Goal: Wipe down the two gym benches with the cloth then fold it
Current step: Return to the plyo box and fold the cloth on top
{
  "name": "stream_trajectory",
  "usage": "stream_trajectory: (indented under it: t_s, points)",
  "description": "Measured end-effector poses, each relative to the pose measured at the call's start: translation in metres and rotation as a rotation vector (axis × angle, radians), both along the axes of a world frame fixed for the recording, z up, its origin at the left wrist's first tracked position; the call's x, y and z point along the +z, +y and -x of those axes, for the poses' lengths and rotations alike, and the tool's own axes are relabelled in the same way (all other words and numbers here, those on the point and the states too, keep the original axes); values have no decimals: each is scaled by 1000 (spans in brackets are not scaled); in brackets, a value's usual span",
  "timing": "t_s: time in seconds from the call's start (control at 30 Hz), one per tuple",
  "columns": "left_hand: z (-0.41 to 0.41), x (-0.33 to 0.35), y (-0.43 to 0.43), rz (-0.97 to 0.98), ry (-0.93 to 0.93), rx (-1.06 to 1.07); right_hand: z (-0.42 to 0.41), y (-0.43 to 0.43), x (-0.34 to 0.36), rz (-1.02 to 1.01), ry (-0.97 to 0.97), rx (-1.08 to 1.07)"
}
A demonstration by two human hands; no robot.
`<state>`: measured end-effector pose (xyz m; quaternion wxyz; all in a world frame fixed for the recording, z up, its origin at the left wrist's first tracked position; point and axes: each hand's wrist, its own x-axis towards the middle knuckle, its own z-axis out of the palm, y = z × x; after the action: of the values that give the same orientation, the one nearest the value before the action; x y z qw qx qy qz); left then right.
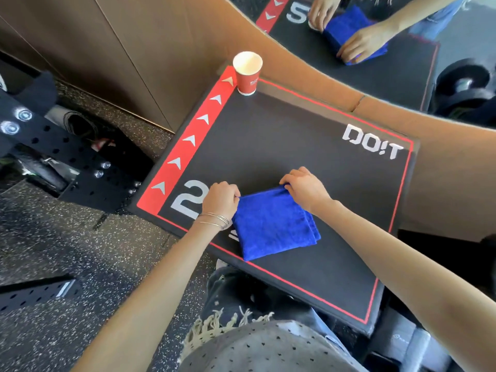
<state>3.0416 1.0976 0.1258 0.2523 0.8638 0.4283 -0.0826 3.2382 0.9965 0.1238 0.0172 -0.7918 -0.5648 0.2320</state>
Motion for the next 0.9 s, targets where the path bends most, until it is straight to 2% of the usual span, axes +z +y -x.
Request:
stream_trajectory:
  t_s: [0.07,0.17,0.27,0.43,0.6,0.73,0.9]
  points:
    - [-1,-2,2,5,11,-24,0,-2,0,-19,20,-6]
    - [-2,0,5,93,51,-50,-6,-1,6,64,108,13]
    - [-6,2,7,174,153,-96,-12,2,12,165,65,91]
    - [-17,7,11,178,263,-167,-8,2,14,277,37,101]
    - [-24,20,14,274,316,-244,-7,-9,25,277,231,0]
    - [-31,30,16,373,272,-265,-11,-32,38,289,358,-133]
    - [-62,35,12,417,17,-281,-28,-77,51,267,526,-381]
